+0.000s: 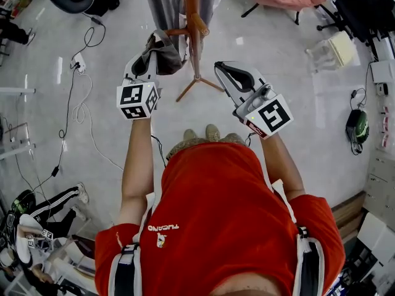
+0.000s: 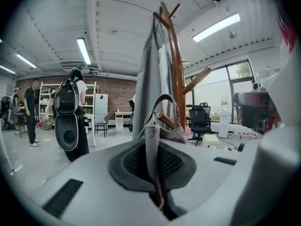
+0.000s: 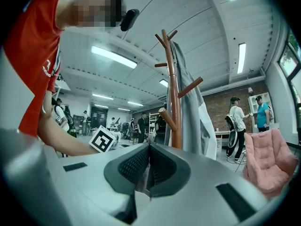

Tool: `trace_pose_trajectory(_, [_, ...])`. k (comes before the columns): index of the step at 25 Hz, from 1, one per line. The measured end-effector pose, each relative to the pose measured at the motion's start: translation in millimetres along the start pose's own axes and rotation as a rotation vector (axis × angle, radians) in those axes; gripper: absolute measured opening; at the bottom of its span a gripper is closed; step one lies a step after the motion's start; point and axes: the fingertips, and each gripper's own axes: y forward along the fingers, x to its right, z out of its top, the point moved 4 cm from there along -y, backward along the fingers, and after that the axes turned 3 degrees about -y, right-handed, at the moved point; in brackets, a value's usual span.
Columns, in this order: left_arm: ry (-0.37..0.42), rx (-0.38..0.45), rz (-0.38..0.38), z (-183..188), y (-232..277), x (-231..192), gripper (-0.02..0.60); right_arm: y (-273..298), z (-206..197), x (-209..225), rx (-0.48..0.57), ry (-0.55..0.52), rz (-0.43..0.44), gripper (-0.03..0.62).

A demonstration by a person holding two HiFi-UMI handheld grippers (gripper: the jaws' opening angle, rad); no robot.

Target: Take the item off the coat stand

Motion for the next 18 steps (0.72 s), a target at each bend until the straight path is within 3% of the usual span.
trace_pose_trajectory(6, [0.003,0.026,0.024,11.2,-38.1,1.6,0.017,1.9,2.7,-12.7,0.033,0.018,0.041,0.025])
trace_pose_trajectory(18, [0.010,0.082,-0.041,49.8,-105.2,42.7,0.017,-1.5,26.4,-33.5,0.143,0.031,0.118,0.025])
